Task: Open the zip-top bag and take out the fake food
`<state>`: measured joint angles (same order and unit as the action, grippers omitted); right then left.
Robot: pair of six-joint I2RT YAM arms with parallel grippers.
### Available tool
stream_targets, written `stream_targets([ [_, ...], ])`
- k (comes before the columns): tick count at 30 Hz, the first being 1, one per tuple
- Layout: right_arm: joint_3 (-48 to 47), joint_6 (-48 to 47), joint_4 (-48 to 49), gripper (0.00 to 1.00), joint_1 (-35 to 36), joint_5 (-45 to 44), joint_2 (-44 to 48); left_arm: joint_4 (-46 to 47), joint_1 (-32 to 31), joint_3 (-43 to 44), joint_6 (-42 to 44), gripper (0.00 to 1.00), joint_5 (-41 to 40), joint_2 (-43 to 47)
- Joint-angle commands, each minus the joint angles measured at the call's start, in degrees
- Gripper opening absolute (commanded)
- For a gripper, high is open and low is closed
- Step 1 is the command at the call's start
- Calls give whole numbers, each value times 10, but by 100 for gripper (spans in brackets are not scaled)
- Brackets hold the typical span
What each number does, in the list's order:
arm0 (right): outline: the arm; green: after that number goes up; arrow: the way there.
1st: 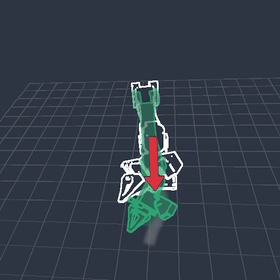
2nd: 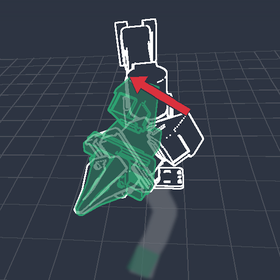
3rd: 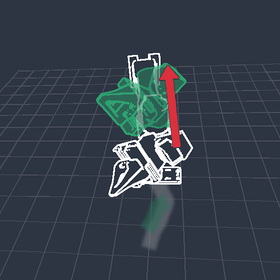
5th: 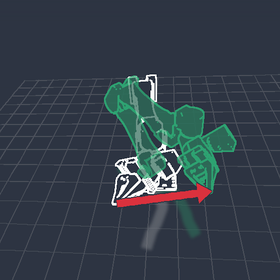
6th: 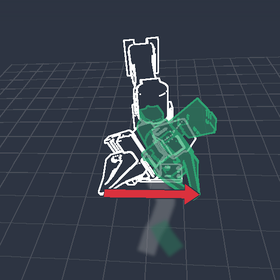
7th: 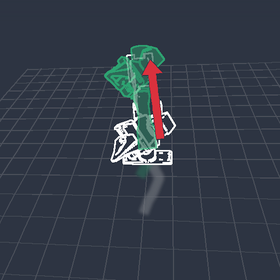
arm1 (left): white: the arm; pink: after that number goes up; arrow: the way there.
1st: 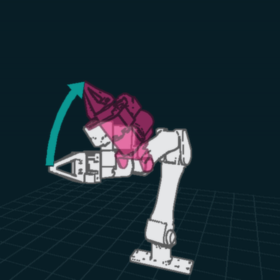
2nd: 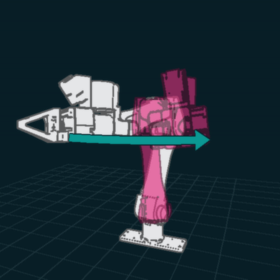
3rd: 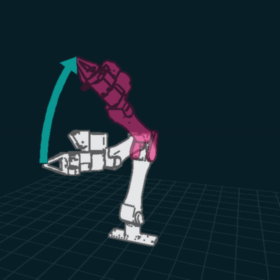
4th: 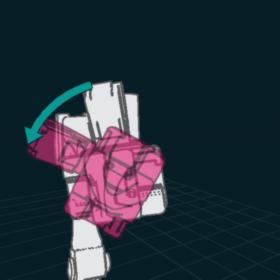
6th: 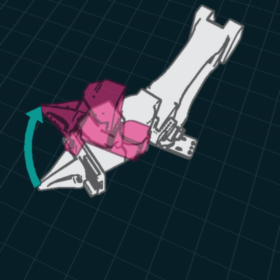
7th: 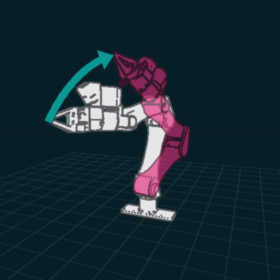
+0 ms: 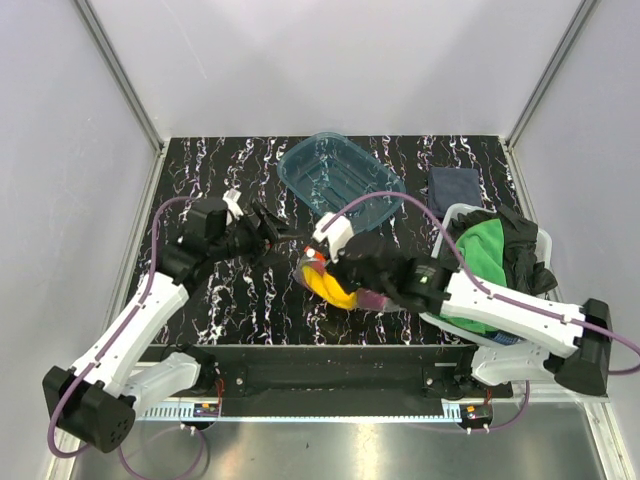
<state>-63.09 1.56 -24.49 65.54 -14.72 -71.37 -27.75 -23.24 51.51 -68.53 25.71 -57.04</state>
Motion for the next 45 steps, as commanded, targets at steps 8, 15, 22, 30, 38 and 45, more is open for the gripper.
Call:
stream_targets([
  [8, -14, 56, -46, 0, -148, 347, 60, 176, -7, -31, 401, 68, 130, 59],
  [15, -36, 67, -55, 0, -211, 451, 47, 235, -8, -56, 417, 63, 299, 30],
  [22, -60, 56, -68, 0, -240, 543, 13, 259, -17, -82, 412, 72, 340, 22],
  [30, -77, 55, -74, 0, -253, 580, 4, 326, -40, -72, 399, 65, 368, -47],
  [38, -79, 56, -83, 0, -256, 568, 4, 431, -49, -76, 330, 35, 377, -86],
  [45, -106, 61, -123, 45, -255, 460, 9, 381, -50, -52, 315, 0, 361, -79],
])
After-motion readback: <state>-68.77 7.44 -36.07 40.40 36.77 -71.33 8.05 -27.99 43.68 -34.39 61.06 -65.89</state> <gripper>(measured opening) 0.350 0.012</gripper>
